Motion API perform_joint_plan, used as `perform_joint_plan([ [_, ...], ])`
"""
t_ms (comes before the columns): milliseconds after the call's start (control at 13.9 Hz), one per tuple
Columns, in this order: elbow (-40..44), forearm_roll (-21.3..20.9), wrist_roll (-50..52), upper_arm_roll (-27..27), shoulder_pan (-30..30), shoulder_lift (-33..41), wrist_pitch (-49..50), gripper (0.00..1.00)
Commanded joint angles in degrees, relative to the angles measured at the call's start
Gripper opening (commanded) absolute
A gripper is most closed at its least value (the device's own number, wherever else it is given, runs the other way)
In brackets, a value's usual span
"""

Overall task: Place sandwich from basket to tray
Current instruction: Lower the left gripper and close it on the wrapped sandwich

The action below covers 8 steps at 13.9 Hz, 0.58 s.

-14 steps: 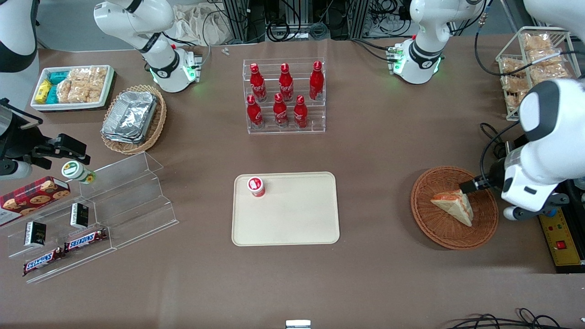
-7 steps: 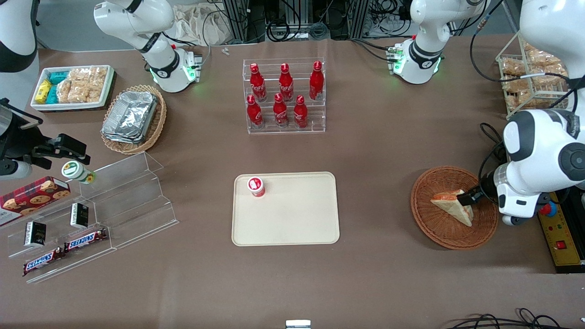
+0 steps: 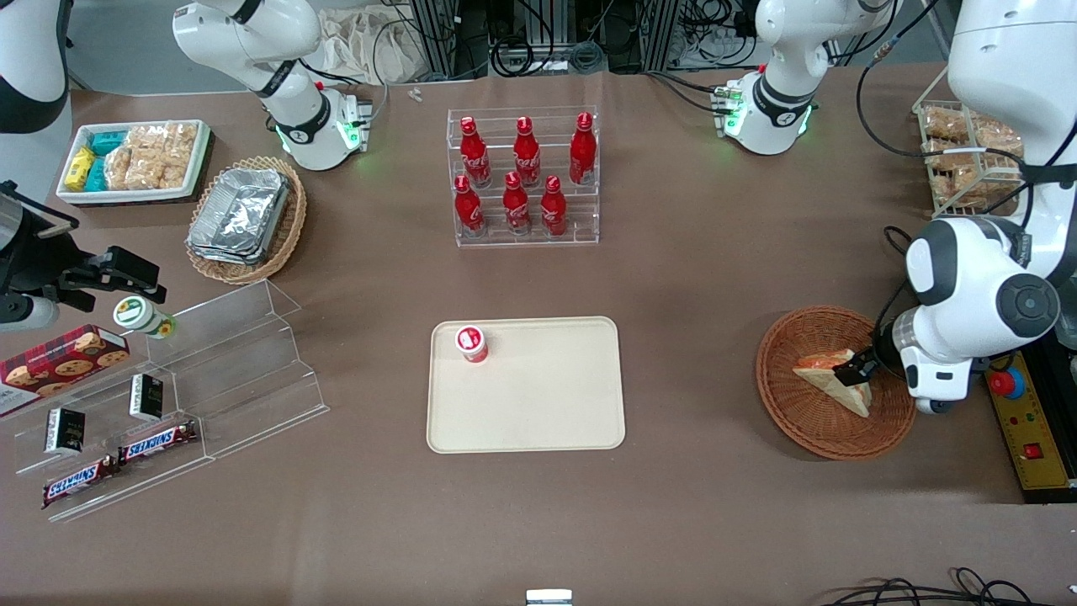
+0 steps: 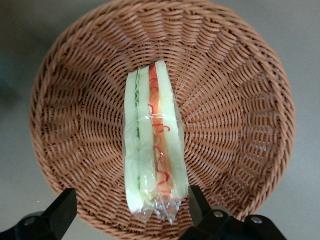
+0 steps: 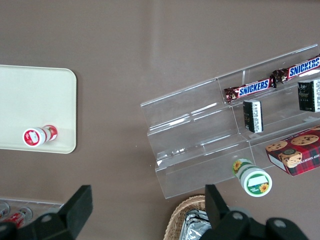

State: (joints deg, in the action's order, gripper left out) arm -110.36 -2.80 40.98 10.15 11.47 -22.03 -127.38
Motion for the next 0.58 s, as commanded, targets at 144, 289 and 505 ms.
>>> perform_joint_plan([
  [144, -4.4, -0.3, 1.7, -0.5, 0.6, -1.4, -7.3, 1.00],
  [289, -4.1, -0.2, 3.0, -0.5, 0.6, -2.8, -7.5, 1.00],
  [505, -2.2, -0.1, 10.7, -0.3, 0.3, -4.4, -8.4, 0.35],
])
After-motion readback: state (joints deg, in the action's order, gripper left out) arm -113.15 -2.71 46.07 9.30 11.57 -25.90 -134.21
